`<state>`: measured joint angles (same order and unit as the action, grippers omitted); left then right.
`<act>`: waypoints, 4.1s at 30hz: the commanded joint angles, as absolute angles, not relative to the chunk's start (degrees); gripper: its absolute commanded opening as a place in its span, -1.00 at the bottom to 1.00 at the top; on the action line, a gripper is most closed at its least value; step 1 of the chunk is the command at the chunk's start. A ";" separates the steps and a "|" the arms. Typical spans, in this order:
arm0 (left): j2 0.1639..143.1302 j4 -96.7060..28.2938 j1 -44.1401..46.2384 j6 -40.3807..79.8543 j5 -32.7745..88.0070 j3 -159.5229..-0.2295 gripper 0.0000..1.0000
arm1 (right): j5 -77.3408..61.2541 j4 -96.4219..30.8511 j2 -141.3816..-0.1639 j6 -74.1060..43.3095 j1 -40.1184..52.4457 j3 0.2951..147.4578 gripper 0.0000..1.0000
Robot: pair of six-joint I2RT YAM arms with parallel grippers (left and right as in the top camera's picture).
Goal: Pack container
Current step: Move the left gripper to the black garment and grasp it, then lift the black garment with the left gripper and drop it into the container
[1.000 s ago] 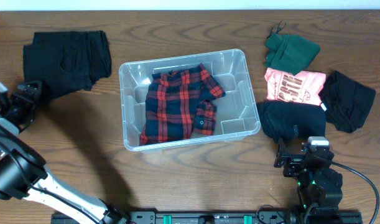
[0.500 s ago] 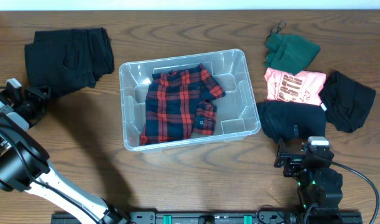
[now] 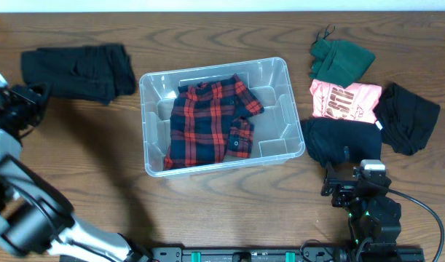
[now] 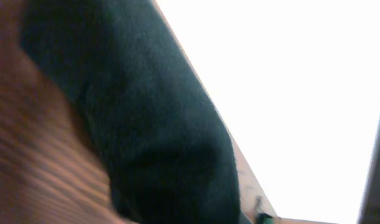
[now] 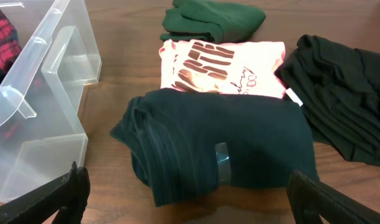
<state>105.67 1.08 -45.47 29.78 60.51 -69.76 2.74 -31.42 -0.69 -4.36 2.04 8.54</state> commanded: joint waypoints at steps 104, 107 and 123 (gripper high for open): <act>76.84 -28.93 11.90 29.15 29.21 -88.79 -0.88 | 2.74 -31.29 -0.38 -5.10 1.67 8.36 0.98; 79.64 -24.97 16.34 30.85 28.58 -88.79 -0.88 | 2.74 -31.29 -0.38 -5.10 1.67 8.36 0.98; 89.78 -20.51 27.07 35.48 28.86 -84.95 -0.88 | 2.74 -31.29 -0.38 -5.10 1.67 8.36 0.99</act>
<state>89.56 -20.56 26.48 33.28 29.02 -86.50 2.74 -31.42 -0.69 -4.36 2.04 8.54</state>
